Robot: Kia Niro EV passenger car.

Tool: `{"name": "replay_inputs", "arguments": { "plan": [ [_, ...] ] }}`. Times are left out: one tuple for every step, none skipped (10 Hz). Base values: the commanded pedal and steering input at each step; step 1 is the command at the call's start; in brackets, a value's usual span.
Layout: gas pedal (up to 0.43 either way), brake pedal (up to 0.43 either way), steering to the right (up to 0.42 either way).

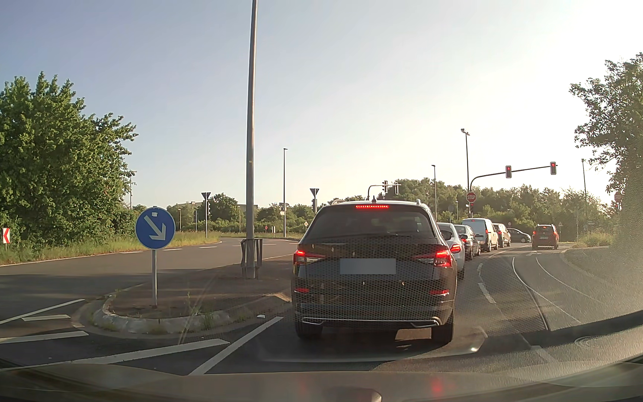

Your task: Follow the waypoints while adhering to traffic rules and regulations

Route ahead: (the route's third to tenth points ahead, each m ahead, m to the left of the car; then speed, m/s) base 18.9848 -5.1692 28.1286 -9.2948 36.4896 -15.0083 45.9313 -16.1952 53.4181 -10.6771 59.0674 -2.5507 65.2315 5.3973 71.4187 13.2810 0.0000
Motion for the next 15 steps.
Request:
{"name": "replay_inputs", "arguments": {
  "plan": [
    [0.0,0.415,0.052],
    [0.0,0.427,0.052],
    [0.0,0.415,0.052],
    [0.0,0.421,0.052],
    [0.0,0.421,0.052],
    [0.0,0.421,0.052],
    [0.0,0.421,0.052],
    [0.0,0.421,0.052],
    [0.0,0.421,0.052],
    [0.0,0.421,0.052],
    [0.0,0.421,0.052],
    [0.0,0.421,0.052],
    [0.0,0.421,0.052],
    [0.0,0.415,0.052],
    [0.0,0.421,0.052]
  ]
}}
